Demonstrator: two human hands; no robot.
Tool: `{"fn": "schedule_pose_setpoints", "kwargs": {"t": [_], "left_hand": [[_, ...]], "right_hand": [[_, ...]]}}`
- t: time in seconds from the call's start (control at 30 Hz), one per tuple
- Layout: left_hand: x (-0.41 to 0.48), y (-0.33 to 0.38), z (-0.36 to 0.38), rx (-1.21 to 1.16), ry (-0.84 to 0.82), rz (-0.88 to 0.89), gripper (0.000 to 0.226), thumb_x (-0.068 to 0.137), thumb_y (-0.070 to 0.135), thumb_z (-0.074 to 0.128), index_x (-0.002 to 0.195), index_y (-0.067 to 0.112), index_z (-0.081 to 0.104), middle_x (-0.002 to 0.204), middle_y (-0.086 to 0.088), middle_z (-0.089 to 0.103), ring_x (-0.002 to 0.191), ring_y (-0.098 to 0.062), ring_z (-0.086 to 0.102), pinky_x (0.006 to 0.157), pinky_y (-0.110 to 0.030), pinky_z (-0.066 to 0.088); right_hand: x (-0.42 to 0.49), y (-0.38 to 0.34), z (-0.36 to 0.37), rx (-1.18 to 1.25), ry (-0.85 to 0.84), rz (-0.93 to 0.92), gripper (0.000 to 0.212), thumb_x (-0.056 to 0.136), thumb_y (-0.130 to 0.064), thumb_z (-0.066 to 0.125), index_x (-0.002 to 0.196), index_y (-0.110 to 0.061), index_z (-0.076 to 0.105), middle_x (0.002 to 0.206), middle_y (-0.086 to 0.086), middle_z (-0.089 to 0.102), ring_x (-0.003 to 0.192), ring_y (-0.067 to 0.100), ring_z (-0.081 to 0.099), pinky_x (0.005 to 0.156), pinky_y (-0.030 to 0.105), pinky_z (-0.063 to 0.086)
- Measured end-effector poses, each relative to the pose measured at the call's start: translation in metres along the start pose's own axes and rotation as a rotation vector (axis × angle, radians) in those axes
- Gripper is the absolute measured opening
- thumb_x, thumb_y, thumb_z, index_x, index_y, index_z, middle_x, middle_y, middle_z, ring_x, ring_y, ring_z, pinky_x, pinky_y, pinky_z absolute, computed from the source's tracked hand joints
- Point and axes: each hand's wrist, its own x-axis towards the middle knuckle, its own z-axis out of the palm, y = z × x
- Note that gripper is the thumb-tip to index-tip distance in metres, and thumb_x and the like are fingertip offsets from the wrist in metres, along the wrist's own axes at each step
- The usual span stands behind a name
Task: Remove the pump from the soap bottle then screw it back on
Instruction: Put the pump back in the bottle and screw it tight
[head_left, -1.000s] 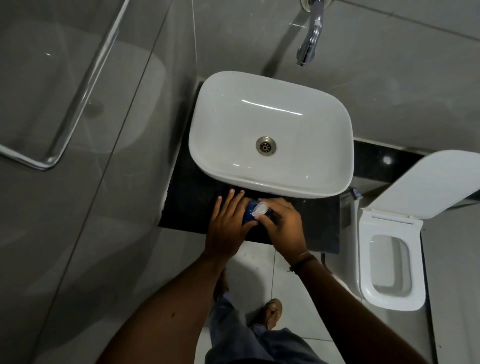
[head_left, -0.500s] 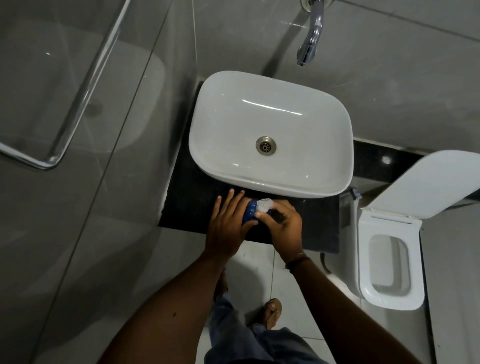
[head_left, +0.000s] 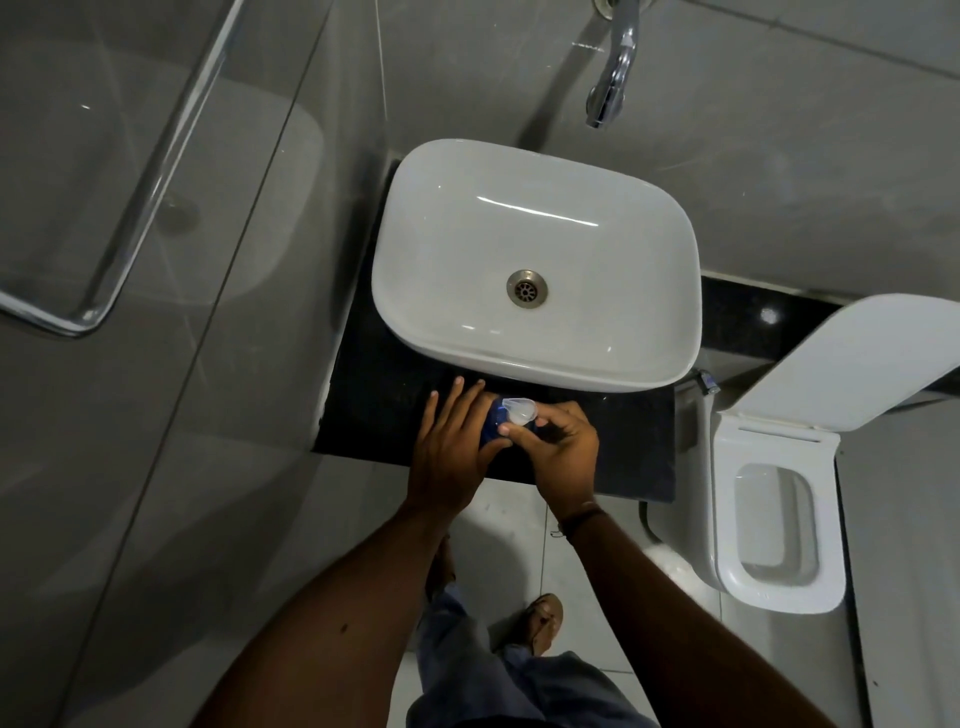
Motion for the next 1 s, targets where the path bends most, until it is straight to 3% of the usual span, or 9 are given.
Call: {"fn": "schedule_pose_setpoints", "kwargs": {"t": [0.1, 0.2, 0.27, 0.37, 0.5, 0.6, 0.7, 0.83, 1.0], "left_hand": [[0.000, 0.000, -0.001, 0.004, -0.003, -0.001, 0.071, 0.106, 0.060, 0.028, 0.146, 0.006, 0.053, 0.154, -0.013, 0.052, 0.152, -0.030, 0.035, 0.123, -0.057, 0.026], [0.002, 0.002, -0.003, 0.003, -0.030, -0.016, 0.073, 0.107, 0.060, 0.022, 0.145, 0.006, 0.052, 0.153, -0.014, 0.053, 0.152, -0.031, 0.034, 0.124, -0.057, 0.025], [0.002, 0.003, -0.004, 0.005, -0.037, -0.025, 0.075, 0.106, 0.063, 0.023, 0.146, 0.007, 0.052, 0.154, -0.013, 0.053, 0.152, -0.030, 0.034, 0.124, -0.056, 0.024], [0.001, 0.003, -0.003, 0.016, -0.022, -0.025, 0.072, 0.104, 0.064, 0.030, 0.145, 0.008, 0.053, 0.153, -0.011, 0.054, 0.152, -0.028, 0.035, 0.124, -0.054, 0.024], [0.002, 0.003, -0.005, 0.022, -0.039, -0.029, 0.074, 0.105, 0.064, 0.024, 0.144, 0.008, 0.052, 0.152, -0.012, 0.055, 0.151, -0.030, 0.036, 0.125, -0.055, 0.024], [0.001, 0.002, -0.004, 0.017, -0.048, -0.013, 0.074, 0.106, 0.062, 0.022, 0.145, 0.007, 0.051, 0.152, -0.013, 0.054, 0.152, -0.031, 0.035, 0.125, -0.056, 0.023], [0.000, 0.001, -0.003, 0.010, -0.057, -0.024, 0.073, 0.106, 0.062, 0.024, 0.146, 0.008, 0.051, 0.153, -0.012, 0.053, 0.153, -0.030, 0.033, 0.125, -0.056, 0.021], [0.002, 0.002, -0.004, -0.025, -0.075, -0.057, 0.074, 0.105, 0.064, 0.024, 0.147, 0.010, 0.051, 0.154, -0.010, 0.052, 0.153, -0.028, 0.032, 0.126, -0.054, 0.018], [0.001, -0.001, -0.002, 0.007, -0.091, -0.036, 0.078, 0.101, 0.067, 0.024, 0.147, 0.009, 0.049, 0.154, -0.010, 0.052, 0.153, -0.028, 0.032, 0.127, -0.054, 0.018]], "right_hand": [[0.000, 0.002, 0.001, -0.001, 0.013, 0.013, 0.038, 0.070, -0.010, 0.096, 0.092, -0.035, 0.078, 0.092, 0.011, 0.066, 0.084, 0.010, 0.063, 0.082, 0.032, 0.058], [0.000, 0.006, -0.004, -0.033, -0.106, -0.002, 0.056, 0.072, -0.013, 0.095, 0.123, -0.026, 0.076, 0.105, 0.010, 0.066, 0.098, 0.014, 0.067, 0.094, 0.023, 0.058], [0.000, 0.007, -0.010, -0.058, -0.184, -0.014, 0.066, 0.079, -0.014, 0.092, 0.139, -0.024, 0.067, 0.113, 0.010, 0.062, 0.103, 0.001, 0.064, 0.099, 0.018, 0.055], [0.001, 0.006, -0.015, -0.085, -0.207, -0.058, 0.066, 0.084, -0.013, 0.088, 0.145, -0.016, 0.063, 0.127, 0.008, 0.062, 0.118, -0.006, 0.061, 0.109, 0.029, 0.055], [0.002, -0.005, -0.015, 0.052, -0.251, 0.010, 0.085, 0.083, 0.001, 0.085, 0.157, -0.020, 0.049, 0.150, -0.003, 0.063, 0.141, 0.016, 0.061, 0.117, 0.044, 0.052], [0.000, -0.008, -0.018, 0.088, -0.296, 0.007, 0.094, 0.082, 0.008, 0.083, 0.160, -0.022, 0.040, 0.149, 0.000, 0.066, 0.139, 0.014, 0.064, 0.116, 0.039, 0.053], [-0.008, -0.007, -0.026, 0.054, -0.217, -0.012, 0.088, 0.077, 0.001, 0.090, 0.153, -0.021, 0.051, 0.143, -0.006, 0.068, 0.132, 0.007, 0.067, 0.113, 0.034, 0.054], [-0.015, -0.001, -0.032, 0.005, -0.071, -0.014, 0.081, 0.068, -0.003, 0.097, 0.132, -0.036, 0.060, 0.102, 0.003, 0.074, 0.099, 0.012, 0.074, 0.099, 0.038, 0.061], [-0.008, -0.010, -0.023, 0.036, -0.299, -0.010, 0.102, 0.073, -0.004, 0.093, 0.160, -0.017, 0.042, 0.151, -0.015, 0.059, 0.141, 0.008, 0.059, 0.117, 0.038, 0.052]]}}
